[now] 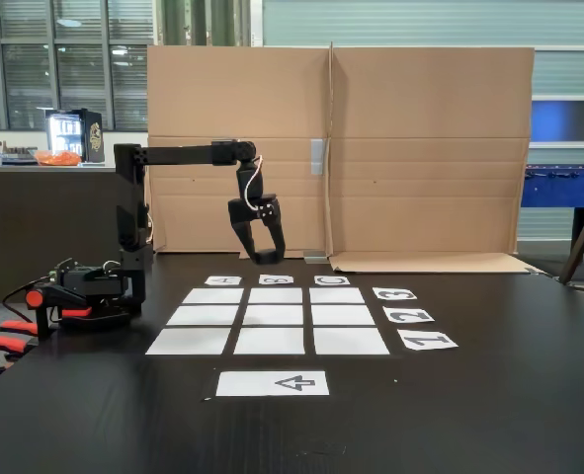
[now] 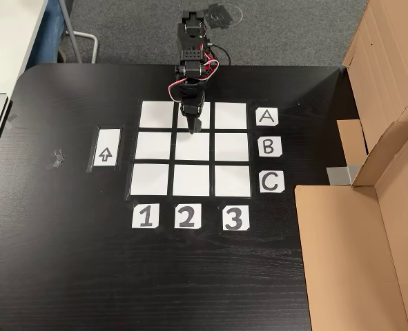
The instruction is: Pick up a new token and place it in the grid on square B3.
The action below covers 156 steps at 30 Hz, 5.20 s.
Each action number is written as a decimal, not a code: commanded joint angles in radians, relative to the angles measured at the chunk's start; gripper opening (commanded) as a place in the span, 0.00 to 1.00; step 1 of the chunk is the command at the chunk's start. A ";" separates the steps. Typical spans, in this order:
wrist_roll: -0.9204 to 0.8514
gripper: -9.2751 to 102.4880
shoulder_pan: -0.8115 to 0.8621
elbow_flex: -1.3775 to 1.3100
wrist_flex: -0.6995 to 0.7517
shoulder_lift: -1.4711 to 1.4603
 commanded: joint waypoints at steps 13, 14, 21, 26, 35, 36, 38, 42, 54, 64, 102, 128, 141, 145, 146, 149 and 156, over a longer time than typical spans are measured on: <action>-0.003 0.09 -0.221 -0.041 -0.075 -0.097; -0.002 0.09 -0.230 -0.048 -0.077 -0.107; -0.005 0.09 -0.281 -0.081 -0.095 -0.158; -0.005 0.09 -0.325 -0.132 -0.103 -0.219; -0.002 0.09 -0.374 -0.233 -0.103 -0.322; -0.002 0.09 -0.377 -0.241 -0.103 -0.328; -0.003 0.09 -0.388 -0.247 -0.103 -0.337; -0.005 0.10 -0.402 -0.249 -0.098 -0.339; -0.002 0.46 -0.403 -0.238 -0.075 -0.253; -0.018 0.55 -0.362 -0.273 -0.071 -0.143; -0.505 0.33 0.936 -0.442 0.009 0.193; -0.580 0.09 1.269 0.494 -0.250 1.081; -0.591 0.08 1.259 0.976 -0.259 1.548; -0.589 0.08 1.269 1.103 -0.244 1.703; -0.589 0.08 1.272 1.135 -0.238 1.746; -0.591 0.08 1.278 1.189 -0.229 1.778; -0.592 0.08 1.287 1.302 -0.282 1.776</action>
